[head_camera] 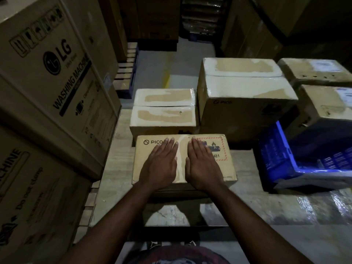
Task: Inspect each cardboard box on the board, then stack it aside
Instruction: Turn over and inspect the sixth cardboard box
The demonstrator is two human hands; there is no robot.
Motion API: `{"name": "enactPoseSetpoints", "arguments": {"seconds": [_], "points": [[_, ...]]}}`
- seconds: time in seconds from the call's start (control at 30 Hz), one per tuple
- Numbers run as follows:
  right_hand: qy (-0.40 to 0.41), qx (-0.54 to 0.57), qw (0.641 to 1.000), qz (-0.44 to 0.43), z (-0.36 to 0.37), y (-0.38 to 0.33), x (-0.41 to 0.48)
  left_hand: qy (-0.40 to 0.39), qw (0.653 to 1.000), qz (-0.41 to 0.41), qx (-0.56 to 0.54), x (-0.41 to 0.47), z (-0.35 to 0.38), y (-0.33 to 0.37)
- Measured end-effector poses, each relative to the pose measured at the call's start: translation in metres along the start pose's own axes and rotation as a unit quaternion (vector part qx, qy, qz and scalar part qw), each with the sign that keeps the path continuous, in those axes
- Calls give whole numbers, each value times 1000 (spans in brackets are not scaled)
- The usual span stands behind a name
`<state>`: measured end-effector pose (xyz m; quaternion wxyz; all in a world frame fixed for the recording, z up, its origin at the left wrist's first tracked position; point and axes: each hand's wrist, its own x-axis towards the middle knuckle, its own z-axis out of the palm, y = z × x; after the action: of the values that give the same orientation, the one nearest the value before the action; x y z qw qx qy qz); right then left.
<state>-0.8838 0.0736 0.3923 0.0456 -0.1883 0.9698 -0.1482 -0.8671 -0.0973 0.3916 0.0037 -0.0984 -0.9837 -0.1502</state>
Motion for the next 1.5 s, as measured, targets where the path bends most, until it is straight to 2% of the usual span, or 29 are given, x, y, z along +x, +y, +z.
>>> {"name": "enactPoseSetpoints", "arguments": {"seconds": [0.2,0.3,0.4,0.73,0.8,0.9,1.0,1.07,1.13,1.23,1.37,1.5], "points": [[-35,116,993,4,-24,23,-6,4,999,-28,19,0,-3,10],[3,94,994,48,-45,59,-8,6,1000,-31,1,9,-5,22],[-22,73,995,67,-45,87,-13,-18,1000,3,5,14,7,46],[-15,208,974,89,-27,92,-18,-26,1000,5,1,13,9,52],[6,283,952,117,-26,95,-22,-44,999,6,23,9,5,52],[13,425,881,208,-26,94,-26,-65,997,-8,46,-4,-5,41],[41,508,827,237,-22,96,-31,-49,994,-89,43,-17,-17,15],[44,532,815,225,-20,93,-34,-48,983,-170,42,-27,-19,-2],[34,526,825,204,-23,86,-34,-43,972,-232,21,-36,-19,-9],[34,524,834,170,-39,69,-29,-21,962,-272,3,-44,-19,-7],[50,516,843,145,-65,52,-23,5,959,-274,-67,-46,-20,-13],[91,432,891,104,-92,31,-21,14,955,-265,-130,-44,-6,-13]]}}
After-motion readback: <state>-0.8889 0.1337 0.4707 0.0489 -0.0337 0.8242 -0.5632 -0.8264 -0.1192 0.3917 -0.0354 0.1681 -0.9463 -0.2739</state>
